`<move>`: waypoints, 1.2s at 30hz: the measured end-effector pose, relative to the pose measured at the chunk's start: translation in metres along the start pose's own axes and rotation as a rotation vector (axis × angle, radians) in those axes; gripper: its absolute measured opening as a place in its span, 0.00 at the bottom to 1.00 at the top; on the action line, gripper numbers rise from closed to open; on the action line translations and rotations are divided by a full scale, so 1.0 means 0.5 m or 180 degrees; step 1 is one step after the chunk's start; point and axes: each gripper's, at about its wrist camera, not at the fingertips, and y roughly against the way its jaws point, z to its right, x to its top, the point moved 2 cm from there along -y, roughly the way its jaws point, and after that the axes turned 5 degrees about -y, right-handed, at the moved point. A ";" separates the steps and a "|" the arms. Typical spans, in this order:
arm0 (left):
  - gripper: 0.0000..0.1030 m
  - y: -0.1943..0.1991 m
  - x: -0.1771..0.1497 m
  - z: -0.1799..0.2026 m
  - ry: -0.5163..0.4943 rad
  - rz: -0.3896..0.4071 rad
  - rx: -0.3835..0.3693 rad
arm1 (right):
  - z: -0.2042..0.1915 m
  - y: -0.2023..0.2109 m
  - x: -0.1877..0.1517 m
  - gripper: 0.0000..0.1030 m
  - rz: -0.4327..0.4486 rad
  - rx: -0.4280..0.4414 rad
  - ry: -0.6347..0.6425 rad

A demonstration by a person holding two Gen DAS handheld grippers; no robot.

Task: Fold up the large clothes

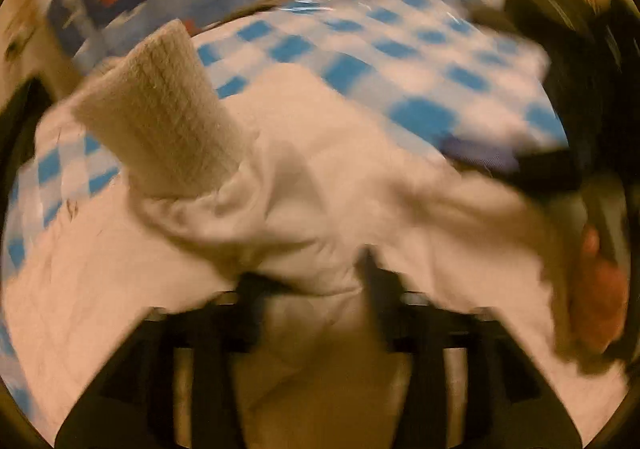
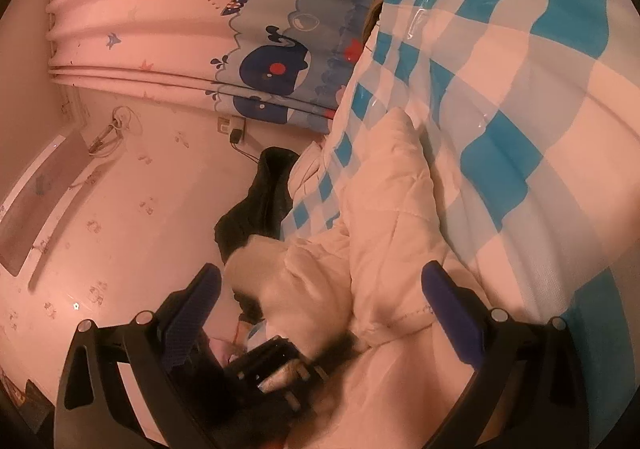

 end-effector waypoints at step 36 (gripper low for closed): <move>0.90 0.291 -0.387 -0.511 0.3200 0.1047 0.0344 | -0.160 -0.132 0.053 0.14 -0.0182 -0.1396 0.1474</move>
